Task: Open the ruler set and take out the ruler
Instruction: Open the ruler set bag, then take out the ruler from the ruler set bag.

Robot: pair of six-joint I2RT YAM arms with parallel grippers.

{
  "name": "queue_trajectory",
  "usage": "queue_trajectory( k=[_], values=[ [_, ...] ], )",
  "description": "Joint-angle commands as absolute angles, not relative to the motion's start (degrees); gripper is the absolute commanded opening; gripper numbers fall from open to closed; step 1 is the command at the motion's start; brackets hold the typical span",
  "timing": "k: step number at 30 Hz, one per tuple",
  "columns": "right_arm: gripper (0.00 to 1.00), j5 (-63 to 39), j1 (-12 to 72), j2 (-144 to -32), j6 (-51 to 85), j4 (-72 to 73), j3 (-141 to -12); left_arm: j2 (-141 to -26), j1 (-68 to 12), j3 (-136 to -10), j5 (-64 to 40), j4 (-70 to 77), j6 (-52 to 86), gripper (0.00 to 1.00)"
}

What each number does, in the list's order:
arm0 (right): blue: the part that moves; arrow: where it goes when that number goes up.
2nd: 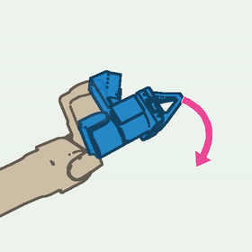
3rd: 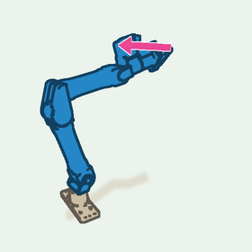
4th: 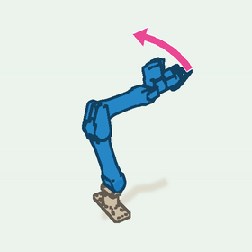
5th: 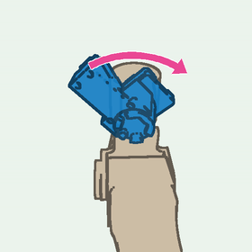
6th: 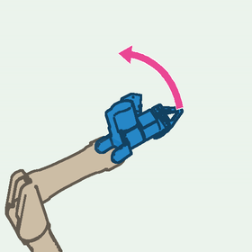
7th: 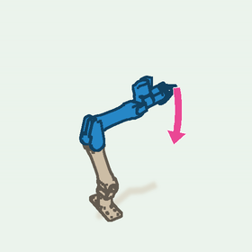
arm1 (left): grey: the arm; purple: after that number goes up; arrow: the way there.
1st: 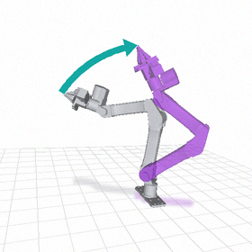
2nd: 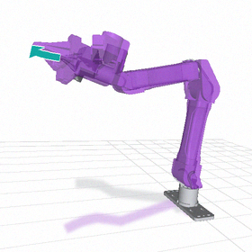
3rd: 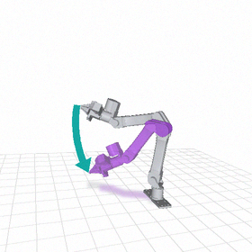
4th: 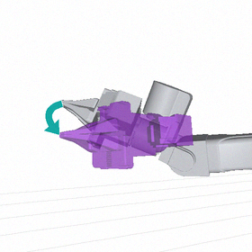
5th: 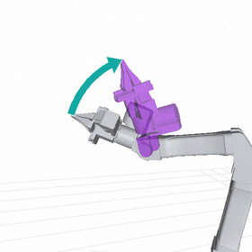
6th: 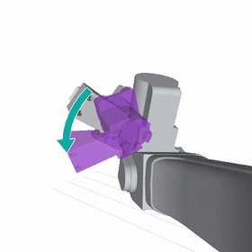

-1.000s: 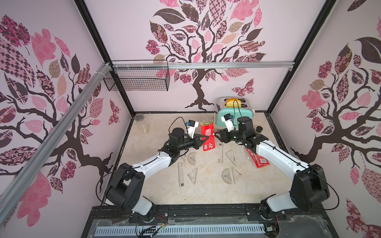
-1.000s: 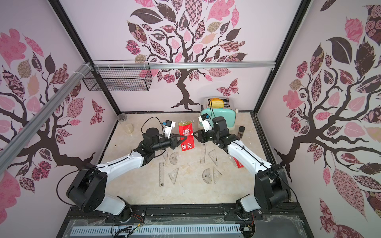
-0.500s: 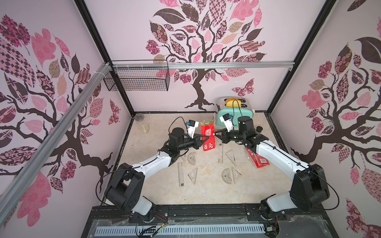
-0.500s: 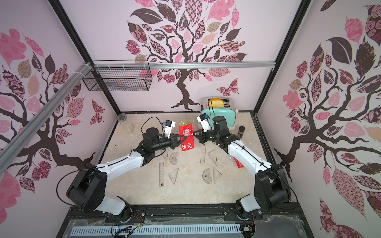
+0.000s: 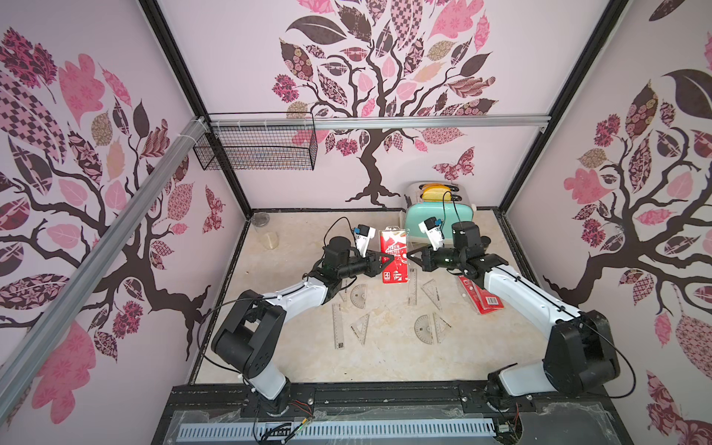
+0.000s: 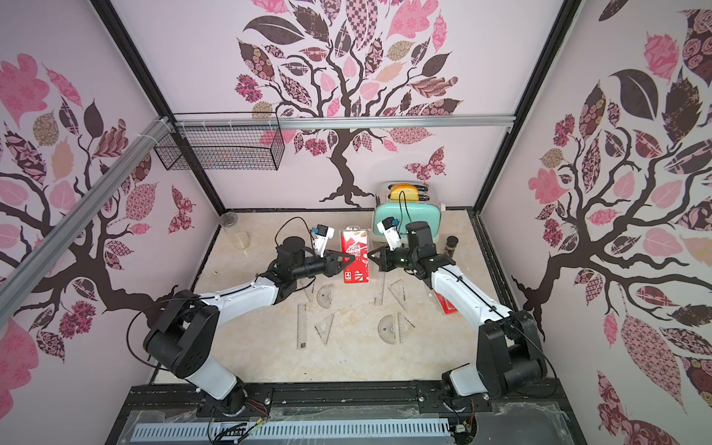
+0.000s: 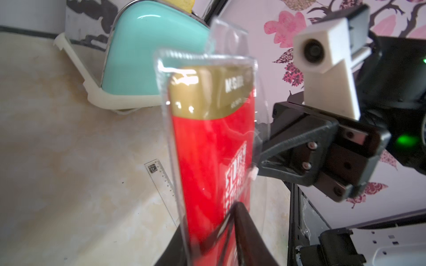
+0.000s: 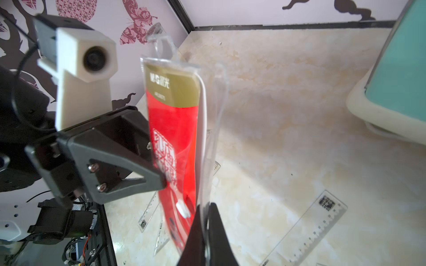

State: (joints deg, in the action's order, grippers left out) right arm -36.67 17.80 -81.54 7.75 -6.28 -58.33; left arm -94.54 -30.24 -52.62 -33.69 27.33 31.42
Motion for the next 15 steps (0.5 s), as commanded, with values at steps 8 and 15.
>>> queue_trajectory(
  k=[8,15],
  values=[
    [0.0,-35.9,17.2,-80.0,10.5,-12.8,-56.9,-93.9,-29.2,-53.3,-31.2,26.2,31.3,0.42],
    [0.0,-39.6,17.2,-80.1,13.3,-9.5,-55.1,-88.7,-31.7,-55.2,-24.3,15.6,26.9,0.44]
  ],
)
